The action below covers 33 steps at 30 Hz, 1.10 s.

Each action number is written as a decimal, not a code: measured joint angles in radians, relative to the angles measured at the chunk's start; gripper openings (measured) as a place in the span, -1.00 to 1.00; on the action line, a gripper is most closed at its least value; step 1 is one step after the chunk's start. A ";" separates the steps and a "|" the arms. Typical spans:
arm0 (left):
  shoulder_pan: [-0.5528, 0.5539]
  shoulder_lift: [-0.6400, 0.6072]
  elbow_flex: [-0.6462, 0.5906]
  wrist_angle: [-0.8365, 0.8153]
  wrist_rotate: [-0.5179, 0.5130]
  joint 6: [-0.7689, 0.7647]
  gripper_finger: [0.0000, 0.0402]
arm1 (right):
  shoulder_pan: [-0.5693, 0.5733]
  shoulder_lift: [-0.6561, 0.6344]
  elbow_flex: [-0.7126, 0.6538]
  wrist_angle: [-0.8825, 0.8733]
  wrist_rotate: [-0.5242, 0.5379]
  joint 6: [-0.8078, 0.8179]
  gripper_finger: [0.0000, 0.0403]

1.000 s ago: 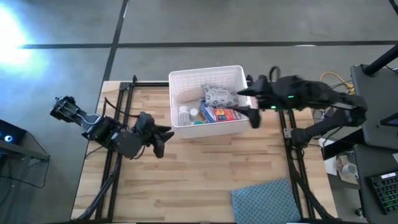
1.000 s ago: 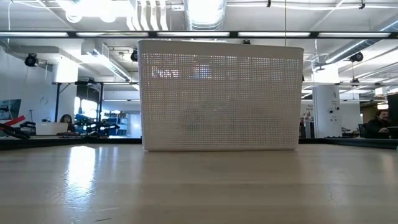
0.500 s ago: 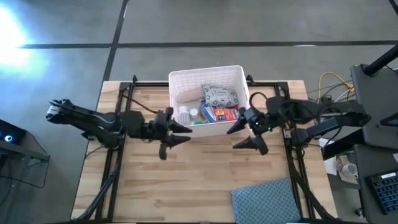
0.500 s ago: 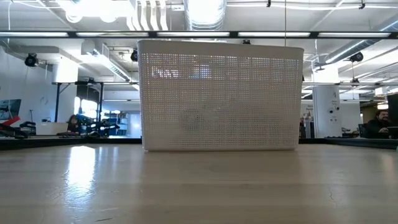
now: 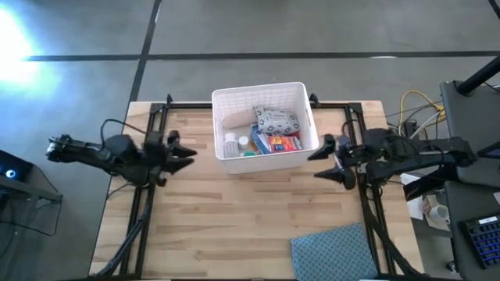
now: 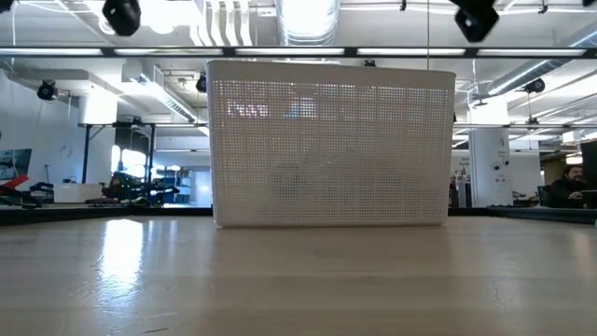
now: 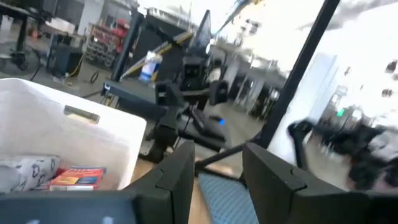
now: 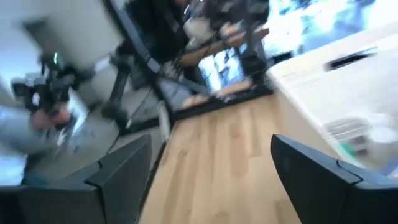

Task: Pick & place medical supplies in basket/bin
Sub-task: Return to Home Position

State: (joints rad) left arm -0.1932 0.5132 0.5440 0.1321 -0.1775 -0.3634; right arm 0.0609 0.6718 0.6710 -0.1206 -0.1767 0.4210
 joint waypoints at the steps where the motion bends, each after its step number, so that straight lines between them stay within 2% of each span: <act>1: 0.001 -0.041 -0.033 0.004 -0.001 -0.018 -0.41 | 0.000 -0.043 -0.030 0.006 0.024 0.011 0.57; 5: 0.000 -0.171 -0.142 0.058 -0.003 -0.101 -0.41 | 0.016 -0.189 -0.154 0.059 0.046 0.055 0.55; 10: 0.000 -0.280 -0.242 0.063 -0.002 -0.208 -0.41 | 0.044 -0.304 -0.295 0.153 0.049 0.079 0.57; 15: -0.002 -0.362 -0.293 0.068 0.157 -0.075 -0.41 | 0.061 -0.392 -0.416 0.222 0.050 0.035 0.59; 18: -0.002 -0.395 -0.317 0.069 0.172 -0.039 -0.41 | 0.061 -0.434 -0.483 0.298 0.049 0.034 0.58; 22: -0.002 -0.443 -0.348 0.068 0.243 0.093 -0.41 | 0.061 -0.479 -0.572 0.376 0.048 -0.004 0.56; 26: -0.002 -0.492 -0.385 0.068 0.251 0.183 -0.41 | 0.061 -0.516 -0.664 0.476 0.049 -0.046 0.56; 33: -0.002 -0.506 -0.447 -0.045 0.255 0.144 -0.41 | 0.060 -0.532 -0.662 0.410 0.074 -0.052 0.59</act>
State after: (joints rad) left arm -0.1955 0.0073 0.0973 0.0875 0.0774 -0.2192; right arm 0.1213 0.1394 0.0090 0.2894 -0.1028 0.3694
